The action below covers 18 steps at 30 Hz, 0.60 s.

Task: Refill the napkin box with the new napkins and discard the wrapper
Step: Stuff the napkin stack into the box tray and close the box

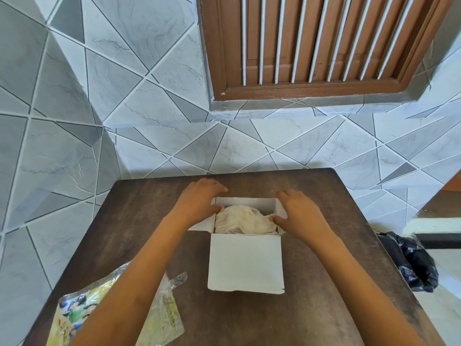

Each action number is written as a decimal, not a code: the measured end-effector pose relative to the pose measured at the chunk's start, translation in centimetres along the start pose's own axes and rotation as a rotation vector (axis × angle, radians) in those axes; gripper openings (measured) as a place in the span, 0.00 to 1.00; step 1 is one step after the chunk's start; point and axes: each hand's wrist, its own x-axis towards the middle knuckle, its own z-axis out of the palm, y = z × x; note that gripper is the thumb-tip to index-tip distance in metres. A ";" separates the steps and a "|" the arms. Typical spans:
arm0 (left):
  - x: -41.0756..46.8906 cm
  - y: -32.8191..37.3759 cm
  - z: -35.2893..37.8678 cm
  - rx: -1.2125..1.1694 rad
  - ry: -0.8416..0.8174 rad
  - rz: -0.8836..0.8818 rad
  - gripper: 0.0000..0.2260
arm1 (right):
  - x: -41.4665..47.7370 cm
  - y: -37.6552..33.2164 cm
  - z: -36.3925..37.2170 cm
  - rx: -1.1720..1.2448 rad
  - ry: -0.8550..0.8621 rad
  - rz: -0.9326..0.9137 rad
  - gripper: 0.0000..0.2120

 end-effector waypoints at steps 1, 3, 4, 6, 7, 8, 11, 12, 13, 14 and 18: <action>0.1 0.0 0.1 -0.029 -0.013 -0.030 0.23 | -0.1 -0.1 0.1 -0.024 -0.005 0.071 0.30; 0.3 -0.1 0.7 -0.085 -0.098 -0.106 0.24 | -0.2 -0.5 0.7 -0.015 -0.047 0.186 0.26; 0.4 -0.1 1.0 -0.088 -0.138 -0.135 0.23 | -0.2 -0.8 1.1 0.003 -0.059 0.213 0.21; 0.4 -0.1 1.5 -0.035 -0.159 -0.150 0.16 | 0.0 -0.9 1.5 0.038 -0.049 0.233 0.16; 0.5 0.0 1.6 -0.004 -0.137 -0.147 0.14 | 0.2 -0.8 1.5 0.055 -0.031 0.238 0.14; 0.4 0.1 1.6 0.008 -0.104 -0.151 0.12 | 0.3 -0.7 1.6 0.071 -0.012 0.240 0.13; -0.2 0.5 1.7 -0.026 0.025 -0.202 0.11 | 1.0 -0.4 2.1 0.111 0.055 0.221 0.09; -0.4 0.5 1.8 -0.032 0.077 -0.226 0.11 | 1.2 -0.4 2.3 0.131 0.083 0.207 0.09; -0.7 0.5 2.0 -0.032 0.131 -0.245 0.11 | 1.5 -0.4 2.4 0.144 0.118 0.191 0.10; -0.9 0.5 2.1 -0.027 0.178 -0.264 0.11 | 1.8 -0.4 2.5 0.145 0.160 0.170 0.11; -2.4 0.8 3.2 0.016 0.265 -0.327 0.12 | 3.7 -0.7 3.3 0.105 0.329 0.089 0.12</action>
